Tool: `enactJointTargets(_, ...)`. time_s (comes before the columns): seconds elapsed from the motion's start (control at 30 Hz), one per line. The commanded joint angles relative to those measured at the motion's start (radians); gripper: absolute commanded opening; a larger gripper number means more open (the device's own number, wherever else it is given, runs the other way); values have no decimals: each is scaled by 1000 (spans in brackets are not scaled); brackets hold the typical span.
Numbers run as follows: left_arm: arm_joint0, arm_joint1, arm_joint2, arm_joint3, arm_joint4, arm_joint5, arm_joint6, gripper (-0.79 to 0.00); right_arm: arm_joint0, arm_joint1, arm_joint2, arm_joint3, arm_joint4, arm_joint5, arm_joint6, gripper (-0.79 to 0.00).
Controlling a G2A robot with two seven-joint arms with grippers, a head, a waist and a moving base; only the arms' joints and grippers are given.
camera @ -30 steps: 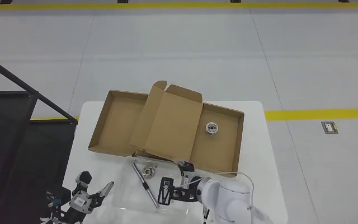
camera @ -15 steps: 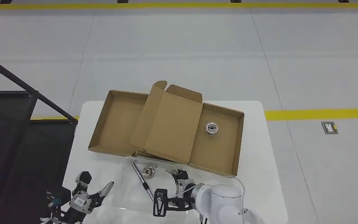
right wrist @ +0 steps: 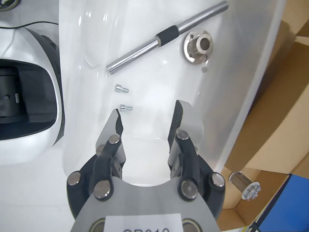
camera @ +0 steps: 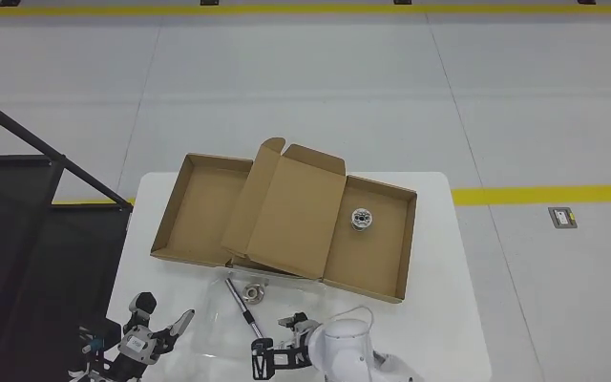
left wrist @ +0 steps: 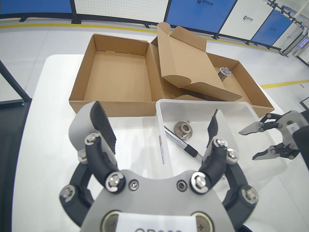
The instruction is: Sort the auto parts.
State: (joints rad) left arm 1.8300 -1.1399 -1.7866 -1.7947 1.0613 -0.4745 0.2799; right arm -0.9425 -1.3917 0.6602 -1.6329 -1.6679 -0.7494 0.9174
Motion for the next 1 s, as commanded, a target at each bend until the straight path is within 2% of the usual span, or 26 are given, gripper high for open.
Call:
enactJointTargets(0.0, 0, 0, 0, 0, 0, 0, 0, 0, 27, -13, -16, 48, 41, -10, 25, -425)
enactJointTargets(0.23, 0, 0, 0, 0, 0, 0, 0, 0, 87, -50, -65, 159, 113, -7, 102, -431)
enactJointTargets(0.4, 0, 0, 0, 0, 0, 0, 0, 0, 125, -74, -96, 232, 145, -6, 117, -449)
enactJointTargets(0.5, 0, 0, 0, 0, 0, 0, 0, 0, 144, -88, -116, 266, 158, -7, 123, -496)
enactJointTargets(0.77, 0, 0, 0, 0, 0, 0, 0, 0, 183, -121, -150, 344, 191, 2, 140, -496)
enactJointTargets(0.83, 0, 0, 0, 0, 0, 0, 0, 0, 190, -128, -155, 362, 201, 2, 144, -517)
enactJointTargets(0.87, 0, 0, 0, 0, 0, 0, 0, 0, 194, -131, -157, 370, 205, 2, 147, -576)
enactJointTargets(0.93, 0, 0, 0, 0, 0, 0, 0, 0, 200, -137, -163, 382, 210, 3, 150, -779)
enactJointTargets(0.97, 0, 0, 0, 0, 0, 0, 0, 0, 203, -140, -164, 388, 212, 4, 150, -785)
